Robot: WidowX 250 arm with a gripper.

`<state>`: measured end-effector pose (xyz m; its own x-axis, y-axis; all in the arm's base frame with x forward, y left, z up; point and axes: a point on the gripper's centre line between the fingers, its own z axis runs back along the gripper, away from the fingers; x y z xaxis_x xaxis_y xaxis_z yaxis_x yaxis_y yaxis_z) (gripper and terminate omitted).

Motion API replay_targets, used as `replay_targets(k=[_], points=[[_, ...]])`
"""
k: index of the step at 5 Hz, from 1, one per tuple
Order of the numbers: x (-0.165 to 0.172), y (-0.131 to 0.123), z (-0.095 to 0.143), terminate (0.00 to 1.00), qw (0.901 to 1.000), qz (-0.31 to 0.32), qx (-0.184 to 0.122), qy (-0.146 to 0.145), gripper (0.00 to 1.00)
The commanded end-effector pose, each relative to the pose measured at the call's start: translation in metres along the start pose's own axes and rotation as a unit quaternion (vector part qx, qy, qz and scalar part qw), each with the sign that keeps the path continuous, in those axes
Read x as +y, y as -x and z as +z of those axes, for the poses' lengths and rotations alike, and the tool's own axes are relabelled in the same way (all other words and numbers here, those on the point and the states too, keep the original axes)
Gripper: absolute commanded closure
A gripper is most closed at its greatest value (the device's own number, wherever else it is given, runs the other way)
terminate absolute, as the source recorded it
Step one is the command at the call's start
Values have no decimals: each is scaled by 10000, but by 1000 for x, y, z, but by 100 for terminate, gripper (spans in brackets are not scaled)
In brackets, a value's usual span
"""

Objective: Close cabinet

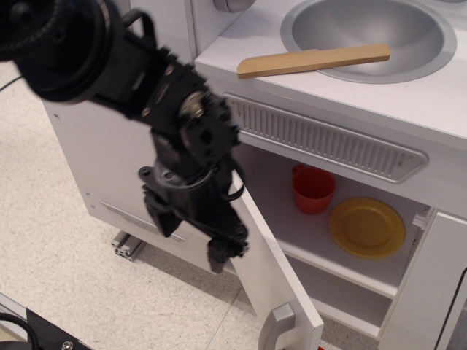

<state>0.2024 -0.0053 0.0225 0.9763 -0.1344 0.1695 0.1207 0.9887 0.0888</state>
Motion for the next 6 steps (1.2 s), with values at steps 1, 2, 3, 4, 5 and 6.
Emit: replay_targets(k=[1,2,3,4,5,6], points=[[11,-3,-48,0,9995,-57,-138,-282,0],[0,-5,-64,0,9994,15,-180,-288,0],[-17,-12,-71,0,9995,123,-213,-217,0],[-37,-24,-71,0,9992,315,-258,-38,0],[-57,-37,-72,0,9980,540,-262,193,0],[-76,-58,-73,0,9945,838,-443,441,0]])
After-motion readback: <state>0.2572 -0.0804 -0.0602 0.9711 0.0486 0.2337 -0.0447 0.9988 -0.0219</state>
